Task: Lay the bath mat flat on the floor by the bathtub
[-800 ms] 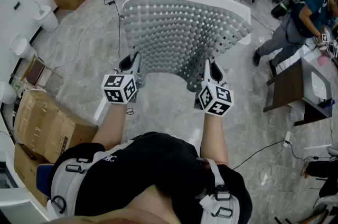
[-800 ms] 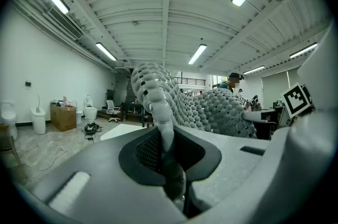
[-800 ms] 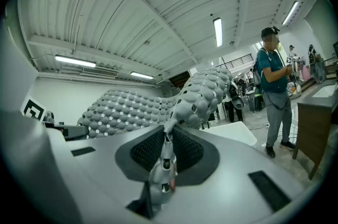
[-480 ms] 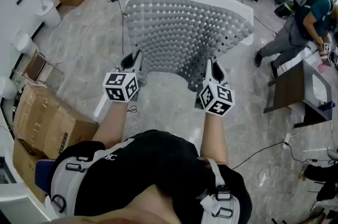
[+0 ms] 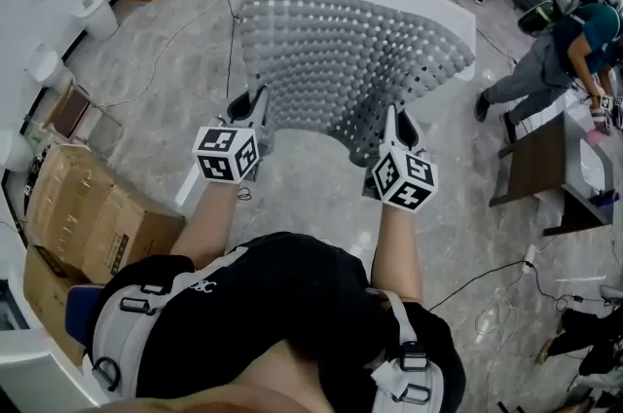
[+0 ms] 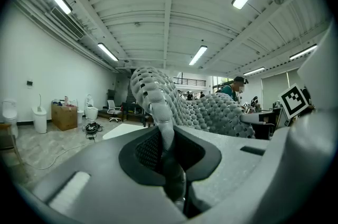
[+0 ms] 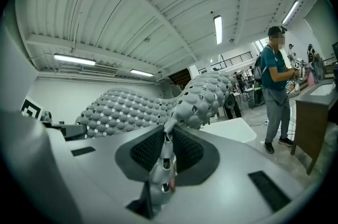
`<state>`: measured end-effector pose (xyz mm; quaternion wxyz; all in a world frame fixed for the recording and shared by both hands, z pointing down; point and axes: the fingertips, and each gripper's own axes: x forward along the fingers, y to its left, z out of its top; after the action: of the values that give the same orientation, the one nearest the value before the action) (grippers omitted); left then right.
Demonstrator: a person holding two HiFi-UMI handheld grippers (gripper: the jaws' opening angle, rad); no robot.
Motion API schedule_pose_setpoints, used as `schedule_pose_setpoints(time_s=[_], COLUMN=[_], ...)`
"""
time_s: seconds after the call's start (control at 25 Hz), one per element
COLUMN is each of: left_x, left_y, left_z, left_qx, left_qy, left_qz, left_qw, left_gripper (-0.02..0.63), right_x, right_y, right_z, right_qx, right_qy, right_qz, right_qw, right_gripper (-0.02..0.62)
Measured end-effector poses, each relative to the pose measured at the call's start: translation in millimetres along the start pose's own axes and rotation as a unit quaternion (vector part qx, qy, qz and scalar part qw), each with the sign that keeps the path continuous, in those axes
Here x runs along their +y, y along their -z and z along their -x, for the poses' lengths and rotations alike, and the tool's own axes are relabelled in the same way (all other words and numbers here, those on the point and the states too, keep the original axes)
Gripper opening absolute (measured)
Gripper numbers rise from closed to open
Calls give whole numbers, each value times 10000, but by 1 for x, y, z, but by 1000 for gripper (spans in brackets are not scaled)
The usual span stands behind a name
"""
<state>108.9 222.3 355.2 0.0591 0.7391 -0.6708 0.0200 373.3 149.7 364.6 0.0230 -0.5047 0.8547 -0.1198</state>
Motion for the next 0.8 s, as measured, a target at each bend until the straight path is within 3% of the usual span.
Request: schedule_pose_setpoints(time_s=[0.44,0.8], left_x=[23,46], left_y=[14,32], left_z=[25,16], left_qx=[44,157], left_qy=[204,149], left_qz=[-72,110], left_qw=[9998,9997], left_gripper=[35,35], right_x=[41,50], right_y=[24,39], right_z=[12,-9], right_qx=[-35,70], right_qy=[101,70], right_qz=[-75,-8], right_qw=[9999,10000], right_gripper=[52,52])
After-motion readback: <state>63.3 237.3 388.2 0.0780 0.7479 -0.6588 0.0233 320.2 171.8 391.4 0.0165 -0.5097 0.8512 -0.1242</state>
